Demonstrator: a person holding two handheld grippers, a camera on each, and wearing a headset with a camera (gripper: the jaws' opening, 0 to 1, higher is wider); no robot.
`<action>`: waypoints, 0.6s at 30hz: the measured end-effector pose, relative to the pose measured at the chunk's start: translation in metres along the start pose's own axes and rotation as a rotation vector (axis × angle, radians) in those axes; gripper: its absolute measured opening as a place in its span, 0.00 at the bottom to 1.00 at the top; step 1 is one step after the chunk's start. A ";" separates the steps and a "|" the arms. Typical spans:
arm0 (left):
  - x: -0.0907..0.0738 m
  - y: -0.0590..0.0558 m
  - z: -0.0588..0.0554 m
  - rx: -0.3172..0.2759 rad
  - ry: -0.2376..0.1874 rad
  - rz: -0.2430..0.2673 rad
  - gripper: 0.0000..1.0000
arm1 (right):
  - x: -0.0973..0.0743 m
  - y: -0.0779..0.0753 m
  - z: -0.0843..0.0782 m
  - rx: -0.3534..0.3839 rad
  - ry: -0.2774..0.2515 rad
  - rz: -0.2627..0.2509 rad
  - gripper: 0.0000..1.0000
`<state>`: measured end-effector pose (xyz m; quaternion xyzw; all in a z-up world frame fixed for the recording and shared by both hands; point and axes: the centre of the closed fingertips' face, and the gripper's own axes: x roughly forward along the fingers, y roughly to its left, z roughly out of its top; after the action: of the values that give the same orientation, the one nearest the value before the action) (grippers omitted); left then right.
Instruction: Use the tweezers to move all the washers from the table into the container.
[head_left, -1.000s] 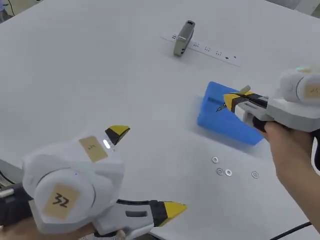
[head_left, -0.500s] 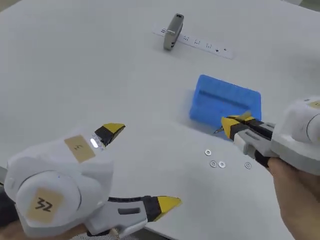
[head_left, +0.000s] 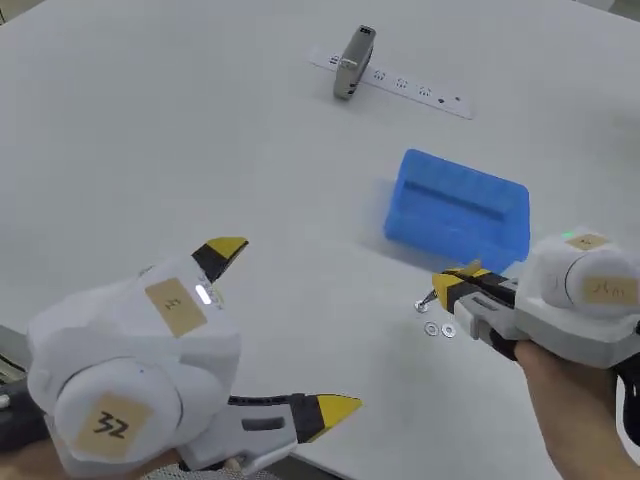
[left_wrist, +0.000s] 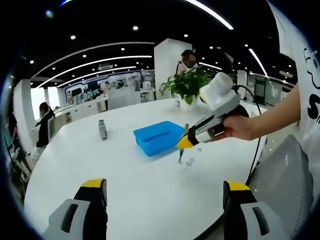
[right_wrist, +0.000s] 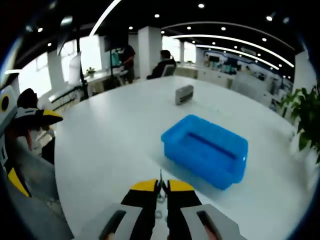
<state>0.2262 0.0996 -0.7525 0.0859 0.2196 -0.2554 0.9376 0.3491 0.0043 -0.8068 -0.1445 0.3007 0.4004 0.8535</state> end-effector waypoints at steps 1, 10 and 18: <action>0.000 0.000 0.001 -0.003 -0.005 -0.002 0.99 | 0.000 -0.002 0.000 -0.004 -0.001 -0.003 0.03; 0.000 -0.001 0.000 0.002 0.002 -0.008 0.99 | 0.005 -0.006 -0.001 -0.026 0.001 -0.014 0.03; 0.000 0.000 -0.001 -0.010 0.004 -0.006 0.95 | 0.007 -0.002 0.001 -0.039 0.000 -0.015 0.02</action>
<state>0.2260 0.0999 -0.7532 0.0812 0.2229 -0.2570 0.9368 0.3542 0.0081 -0.8106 -0.1634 0.2919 0.3999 0.8533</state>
